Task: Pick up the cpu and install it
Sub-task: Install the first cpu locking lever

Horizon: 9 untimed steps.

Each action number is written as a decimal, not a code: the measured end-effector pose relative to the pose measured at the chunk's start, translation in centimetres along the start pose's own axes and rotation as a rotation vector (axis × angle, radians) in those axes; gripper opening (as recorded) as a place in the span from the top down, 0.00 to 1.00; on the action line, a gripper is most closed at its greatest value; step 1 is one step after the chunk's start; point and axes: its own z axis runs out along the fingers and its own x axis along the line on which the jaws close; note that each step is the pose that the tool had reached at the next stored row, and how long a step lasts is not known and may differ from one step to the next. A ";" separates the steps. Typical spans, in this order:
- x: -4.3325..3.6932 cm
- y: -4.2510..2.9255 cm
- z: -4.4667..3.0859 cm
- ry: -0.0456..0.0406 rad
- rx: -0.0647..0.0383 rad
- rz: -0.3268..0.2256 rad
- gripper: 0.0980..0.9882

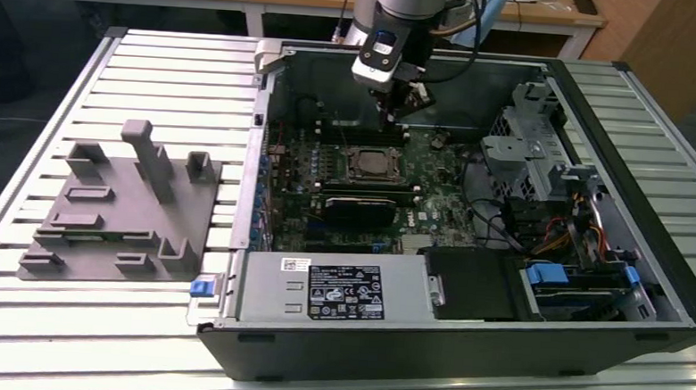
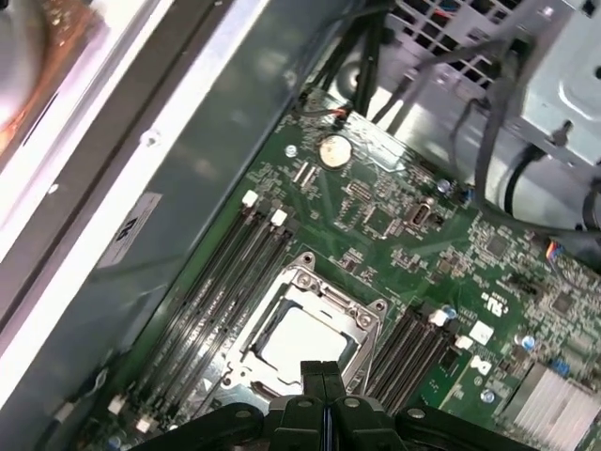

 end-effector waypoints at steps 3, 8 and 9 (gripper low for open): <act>0.00 0.00 0.01 0.0003 -0.001 -0.041 0.99; 0.00 -0.01 0.02 0.0004 -0.002 -0.092 0.99; 0.00 0.00 0.02 0.0005 -0.002 -0.102 0.99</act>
